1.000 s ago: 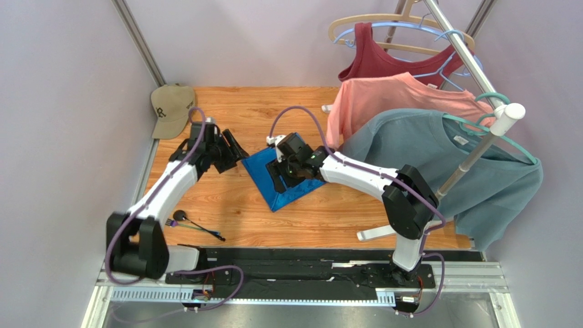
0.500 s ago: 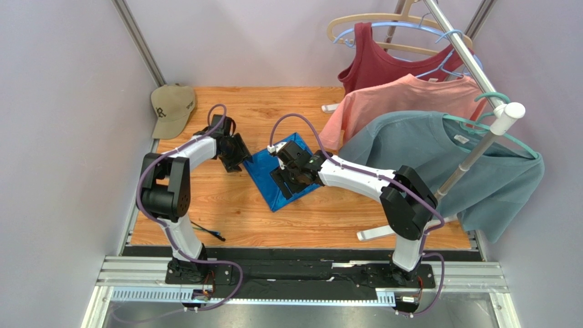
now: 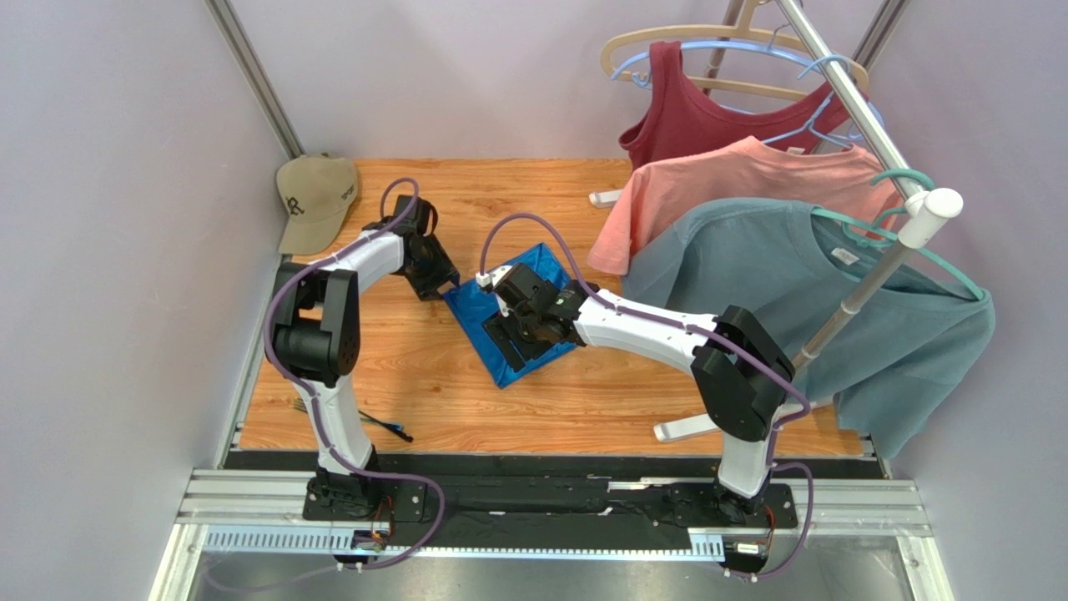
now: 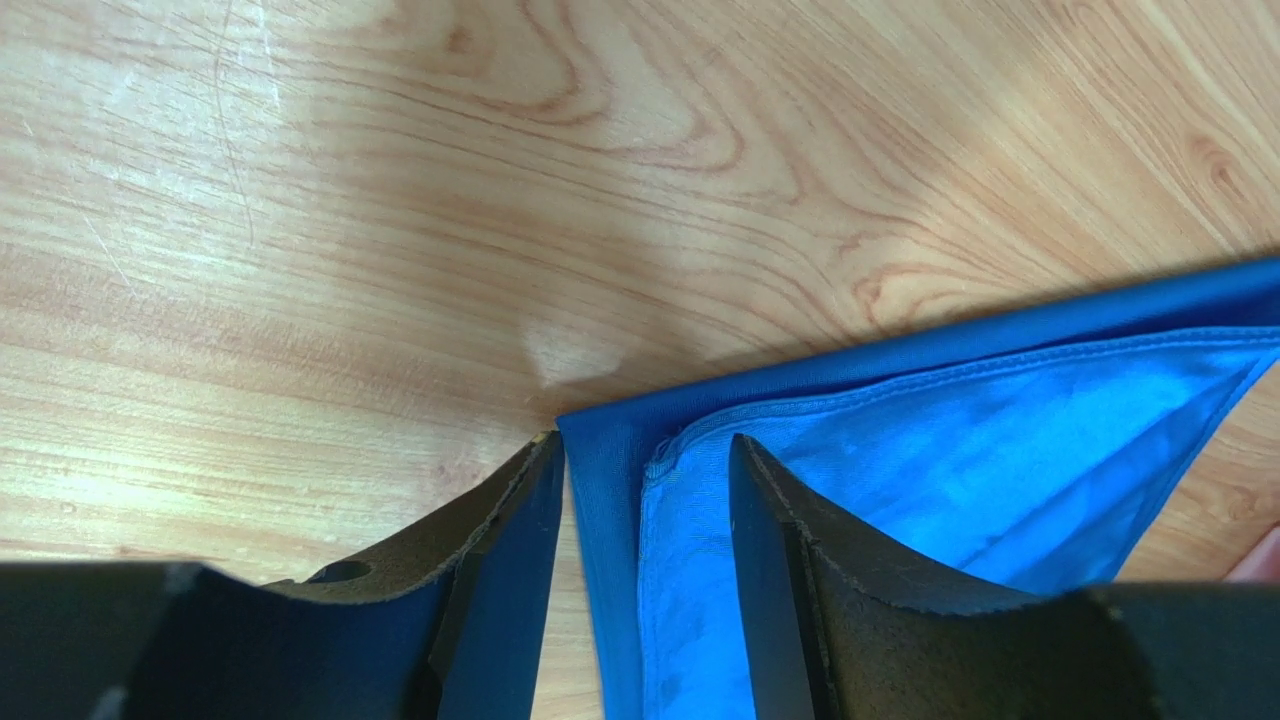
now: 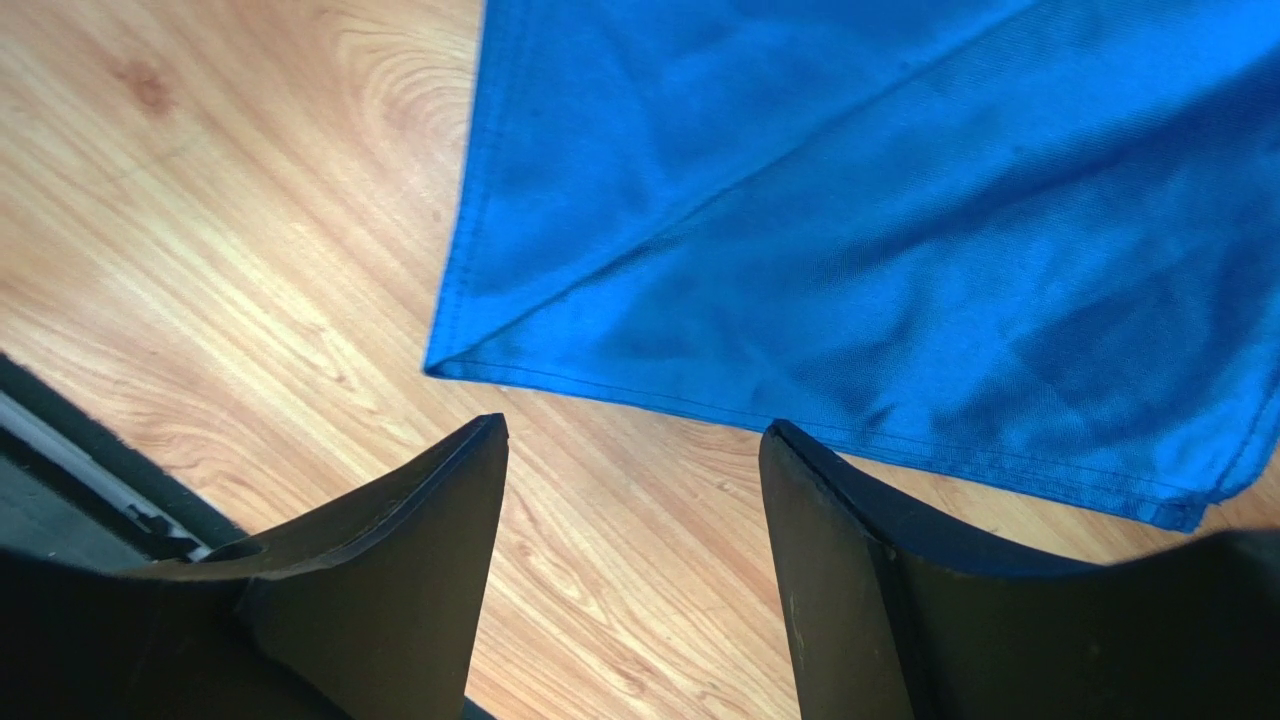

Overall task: Fold the napkin into a case and place the utensils inside
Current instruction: Pick up the upper triangle-folded napkin from the center of the board.

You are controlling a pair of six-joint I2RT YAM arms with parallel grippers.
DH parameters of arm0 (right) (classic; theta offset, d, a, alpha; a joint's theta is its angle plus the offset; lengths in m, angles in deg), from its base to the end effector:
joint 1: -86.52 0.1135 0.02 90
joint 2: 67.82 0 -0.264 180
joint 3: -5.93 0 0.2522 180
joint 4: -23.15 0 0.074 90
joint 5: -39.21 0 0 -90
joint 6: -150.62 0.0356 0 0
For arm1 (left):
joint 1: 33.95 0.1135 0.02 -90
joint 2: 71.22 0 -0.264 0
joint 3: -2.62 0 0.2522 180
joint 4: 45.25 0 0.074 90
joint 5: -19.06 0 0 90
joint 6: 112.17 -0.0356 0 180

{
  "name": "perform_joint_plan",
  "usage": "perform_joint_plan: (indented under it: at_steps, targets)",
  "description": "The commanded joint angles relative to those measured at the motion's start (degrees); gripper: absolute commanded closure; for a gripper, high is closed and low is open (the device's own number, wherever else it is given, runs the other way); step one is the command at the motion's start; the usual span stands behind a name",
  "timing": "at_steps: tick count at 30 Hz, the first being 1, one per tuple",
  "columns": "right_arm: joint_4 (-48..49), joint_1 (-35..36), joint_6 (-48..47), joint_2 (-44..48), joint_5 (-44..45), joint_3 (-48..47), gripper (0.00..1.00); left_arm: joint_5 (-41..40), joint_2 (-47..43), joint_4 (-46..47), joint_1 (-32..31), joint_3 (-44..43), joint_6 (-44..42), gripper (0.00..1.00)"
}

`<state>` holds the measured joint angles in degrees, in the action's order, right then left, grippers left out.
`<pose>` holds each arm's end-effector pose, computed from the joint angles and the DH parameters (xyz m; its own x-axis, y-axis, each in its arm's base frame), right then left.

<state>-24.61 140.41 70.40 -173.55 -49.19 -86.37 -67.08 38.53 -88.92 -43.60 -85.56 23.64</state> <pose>0.2305 0.3142 0.2130 -0.6447 -0.5957 -0.4791 -0.7003 0.7115 0.0577 0.3837 -0.0677 0.1698 -0.7639 -0.5958 -0.2481 -0.5059 0.7915 -0.3429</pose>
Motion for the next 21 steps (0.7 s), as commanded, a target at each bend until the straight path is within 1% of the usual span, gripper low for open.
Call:
perform_joint_plan:
  at_steps: [1,3,5,9,11,13,14,15,16,17,18,19,20,21]
  targets:
    - [0.34,1.57,-0.55,-0.35,0.24,-2.93,0.34,-0.7,0.81,-3.22,0.07,-2.41,2.01,0.47]
    - [0.34,1.75,-0.64,-0.26,0.24,-2.93,0.34,-0.17,0.72,-4.01,-0.28,-2.4,2.1,0.46]
    - [0.42,1.92,-0.47,-0.35,0.15,-2.93,0.34,-1.13,0.64,-4.97,-0.89,-2.49,1.66,0.45]
    - [0.34,2.19,-0.12,-0.35,0.41,-2.93,0.34,-3.77,1.16,-6.91,-2.48,-3.54,1.83,0.44]
    - [0.34,2.54,-0.2,-0.53,0.33,-3.02,0.34,-5.96,1.95,-7.96,-2.83,-4.94,2.1,0.45]
    - [0.34,2.98,-0.2,-0.53,0.41,-3.02,0.34,-7.2,2.57,-8.5,-2.92,-5.83,1.84,0.49]
    - [0.95,2.98,-0.37,-0.53,-0.28,-2.93,0.34,-7.46,3.09,-8.58,-2.92,-6.62,1.49,0.51]
    - [1.39,3.15,-0.46,-0.61,-0.81,-2.76,0.33,-8.16,3.27,-8.67,-2.92,-6.97,1.05,0.62]
    - [1.65,3.24,-0.9,-0.96,-0.82,-2.76,0.33,-8.34,3.53,-8.59,-2.92,-7.32,0.61,0.66]
    - [1.83,3.41,-1.43,-1.23,-3.6,-3.1,0.33,-8.6,3.88,-8.67,-2.92,-7.94,0.17,0.71]
    - [2.09,3.76,-1.69,-1.93,-4.06,-3.37,0.32,-8.69,3.97,-8.67,-2.92,-8.03,-0.62,0.77]
    - [2.27,3.94,-1.7,-2.28,-4.24,-3.46,0.32,-8.6,3.98,-8.5,-3.01,-7.94,-1.06,0.78]
    - [2.36,4.2,-1.78,-2.72,-4.59,-4.07,0.32,-8.43,3.71,-8.32,-2.92,-7.68,-1.41,0.81]
    - [2.36,4.47,-1.87,-3.77,-4.59,-4.42,0.32,-7.64,3.54,-7.97,-2.92,-7.33,-1.76,0.9]
